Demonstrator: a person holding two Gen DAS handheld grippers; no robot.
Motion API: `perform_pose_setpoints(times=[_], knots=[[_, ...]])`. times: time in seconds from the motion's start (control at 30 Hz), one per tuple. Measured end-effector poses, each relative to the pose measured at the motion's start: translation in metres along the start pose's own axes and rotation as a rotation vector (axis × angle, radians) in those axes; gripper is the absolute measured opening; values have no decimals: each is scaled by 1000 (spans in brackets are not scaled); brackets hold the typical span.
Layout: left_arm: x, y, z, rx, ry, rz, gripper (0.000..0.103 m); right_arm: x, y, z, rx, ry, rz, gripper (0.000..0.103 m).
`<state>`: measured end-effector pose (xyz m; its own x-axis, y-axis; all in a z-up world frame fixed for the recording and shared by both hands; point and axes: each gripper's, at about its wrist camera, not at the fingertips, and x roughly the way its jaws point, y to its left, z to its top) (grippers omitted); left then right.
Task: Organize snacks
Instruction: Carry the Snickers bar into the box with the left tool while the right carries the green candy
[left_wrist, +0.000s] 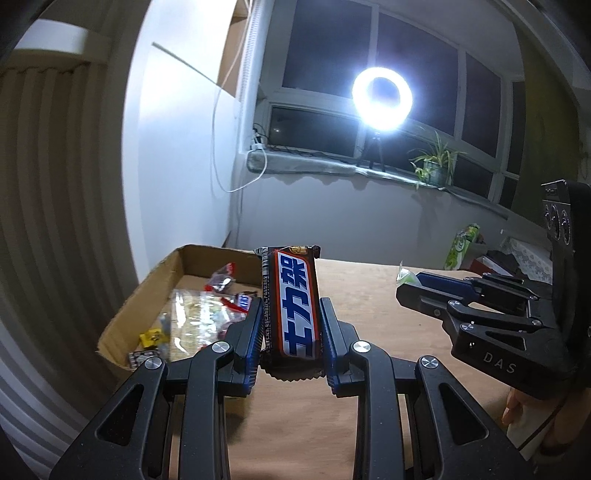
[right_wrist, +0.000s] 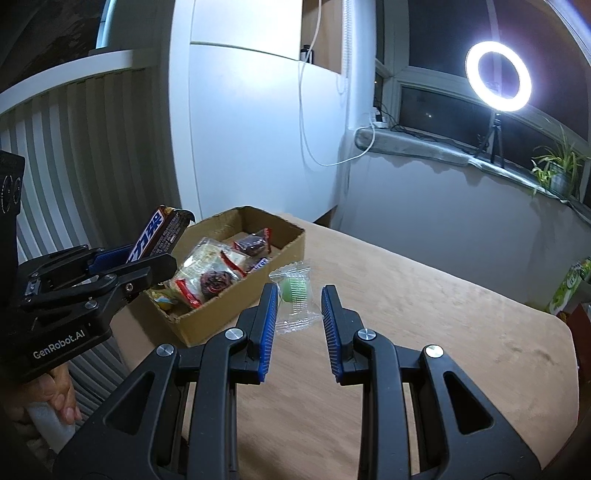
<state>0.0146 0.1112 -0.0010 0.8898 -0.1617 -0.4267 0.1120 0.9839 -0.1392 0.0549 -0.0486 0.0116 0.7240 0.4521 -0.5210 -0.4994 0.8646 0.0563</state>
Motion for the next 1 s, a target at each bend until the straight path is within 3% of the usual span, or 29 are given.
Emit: perform_pose_setpoints(times=[0.37, 0.63, 0.93, 1.0], knots=[[23, 52, -4, -57, 42, 80, 27, 47, 20, 16, -36, 28, 74, 26], [67, 100, 0, -85, 95, 164, 27, 112, 35, 35, -61, 55, 141, 26], [121, 117, 18, -77, 136, 154, 27, 182, 37, 60, -67, 57, 201, 26], [130, 118, 16, -76, 156, 153, 31, 194, 37, 63, -67, 55, 215, 26]])
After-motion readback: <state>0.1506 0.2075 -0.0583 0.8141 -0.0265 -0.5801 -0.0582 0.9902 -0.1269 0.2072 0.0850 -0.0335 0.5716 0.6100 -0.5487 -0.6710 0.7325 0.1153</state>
